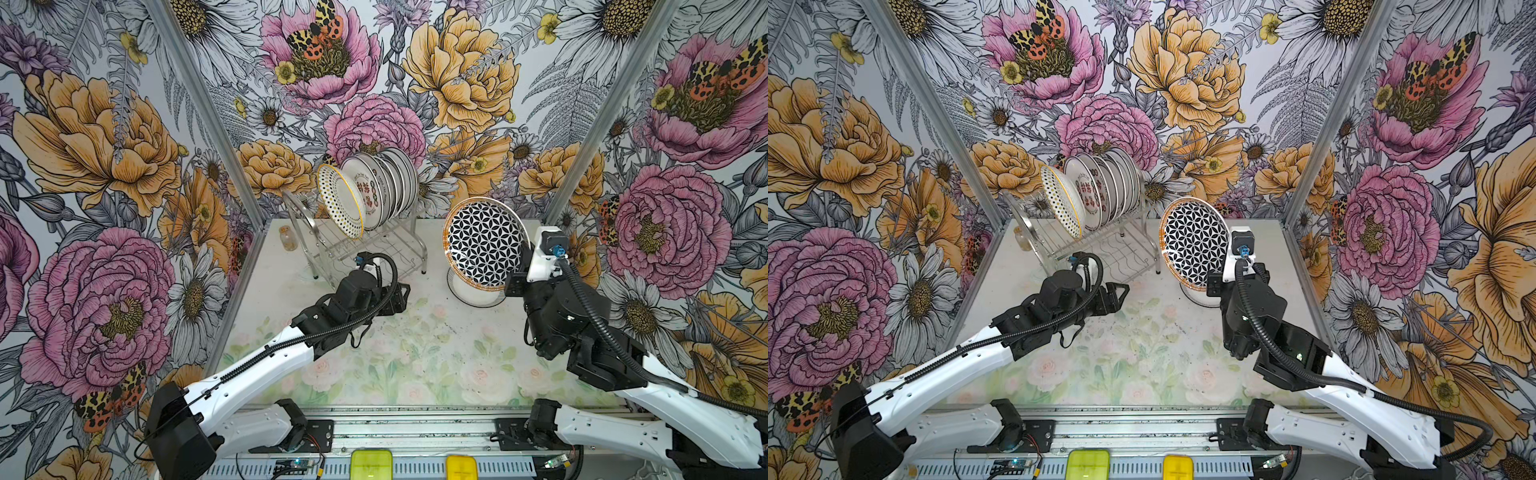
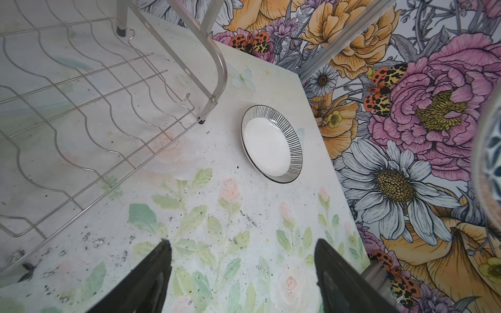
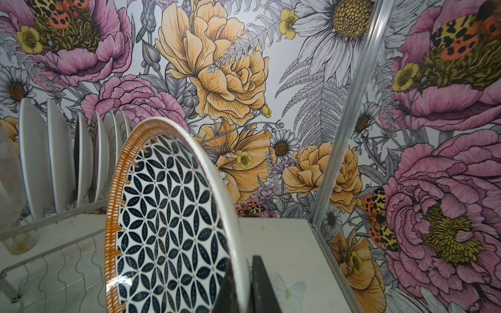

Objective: Unload the plates from the dish rack
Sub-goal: Place the plate on the plate.

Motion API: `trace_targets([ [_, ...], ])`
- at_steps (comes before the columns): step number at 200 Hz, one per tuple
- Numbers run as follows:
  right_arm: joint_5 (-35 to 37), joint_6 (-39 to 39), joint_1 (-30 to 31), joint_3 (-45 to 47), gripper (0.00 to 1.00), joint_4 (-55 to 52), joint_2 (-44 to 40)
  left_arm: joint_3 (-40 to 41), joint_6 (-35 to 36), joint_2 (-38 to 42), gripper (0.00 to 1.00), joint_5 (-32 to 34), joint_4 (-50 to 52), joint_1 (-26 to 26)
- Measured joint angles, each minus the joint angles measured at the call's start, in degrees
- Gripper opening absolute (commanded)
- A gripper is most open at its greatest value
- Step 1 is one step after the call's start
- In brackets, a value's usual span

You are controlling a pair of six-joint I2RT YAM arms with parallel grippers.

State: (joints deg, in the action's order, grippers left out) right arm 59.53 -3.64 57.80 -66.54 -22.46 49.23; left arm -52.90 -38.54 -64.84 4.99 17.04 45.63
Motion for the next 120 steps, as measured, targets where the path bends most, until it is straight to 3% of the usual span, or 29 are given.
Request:
trace_targets([
  [59,-17.05,-16.90,-7.69,10.86,0.00,-8.41,0.07,6.73,1.11,4.66,0.83,-8.13,-8.33,-0.52],
  [120,-34.32,-28.76,-14.93,15.89,0.00,-9.40,-0.61,12.00,1.27,5.14,0.83,-15.69,-14.64,-5.03],
])
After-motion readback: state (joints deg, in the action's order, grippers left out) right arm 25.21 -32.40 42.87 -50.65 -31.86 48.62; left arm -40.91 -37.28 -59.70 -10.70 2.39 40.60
